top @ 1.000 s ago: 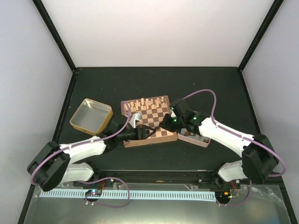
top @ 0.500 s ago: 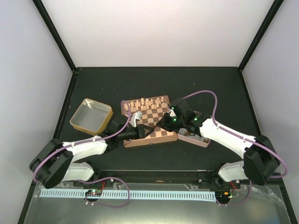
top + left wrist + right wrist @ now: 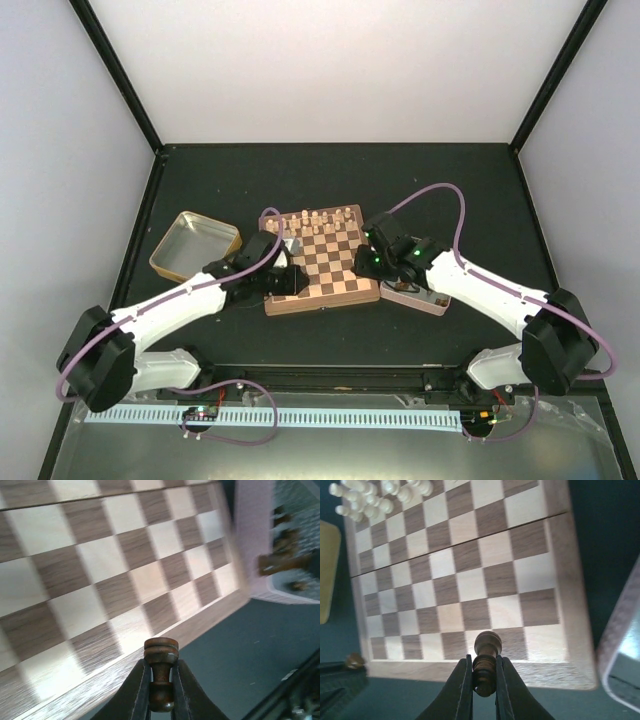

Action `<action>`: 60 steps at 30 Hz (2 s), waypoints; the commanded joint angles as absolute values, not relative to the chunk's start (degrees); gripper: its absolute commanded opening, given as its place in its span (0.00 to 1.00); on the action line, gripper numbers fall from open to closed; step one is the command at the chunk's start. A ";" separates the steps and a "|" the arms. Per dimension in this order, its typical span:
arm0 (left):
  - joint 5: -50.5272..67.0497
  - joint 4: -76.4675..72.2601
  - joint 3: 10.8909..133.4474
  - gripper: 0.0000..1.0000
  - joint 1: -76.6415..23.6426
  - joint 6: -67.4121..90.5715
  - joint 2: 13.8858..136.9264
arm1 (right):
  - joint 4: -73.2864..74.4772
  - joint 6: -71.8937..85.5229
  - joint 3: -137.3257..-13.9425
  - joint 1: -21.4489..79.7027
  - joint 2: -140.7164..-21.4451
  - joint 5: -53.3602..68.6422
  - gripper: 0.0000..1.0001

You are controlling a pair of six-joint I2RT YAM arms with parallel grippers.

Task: Set up the chess pieces on the board
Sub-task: Pick up the chess piece from the storage box, then place the chess piece on the chessboard.

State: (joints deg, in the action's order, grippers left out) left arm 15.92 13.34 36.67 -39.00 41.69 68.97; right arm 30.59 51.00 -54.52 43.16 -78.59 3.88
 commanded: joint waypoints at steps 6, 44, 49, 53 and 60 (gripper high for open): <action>5.89 49.74 49.24 0.02 -34.20 24.76 78.70 | 34.45 44.77 -53.89 44.65 -77.41 -8.88 0.01; 6.24 51.76 60.67 0.32 -29.34 18.69 93.25 | 30.50 43.15 -50.89 45.92 -76.73 -7.44 0.03; 5.11 50.75 60.76 0.29 -29.27 19.31 93.08 | 30.41 43.33 -50.78 46.29 -76.97 -7.63 0.03; 5.01 49.92 61.20 0.32 -29.18 19.25 93.11 | 30.24 43.29 -50.89 46.66 -77.37 -7.90 0.03; 4.71 48.99 61.41 0.31 -29.09 19.40 93.98 | 29.54 41.81 -51.86 48.21 -79.63 -7.56 0.03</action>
State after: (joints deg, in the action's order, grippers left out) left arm 5.69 50.37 59.77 -29.52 18.90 94.50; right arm 31.16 43.31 -51.00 46.92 -78.08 -6.57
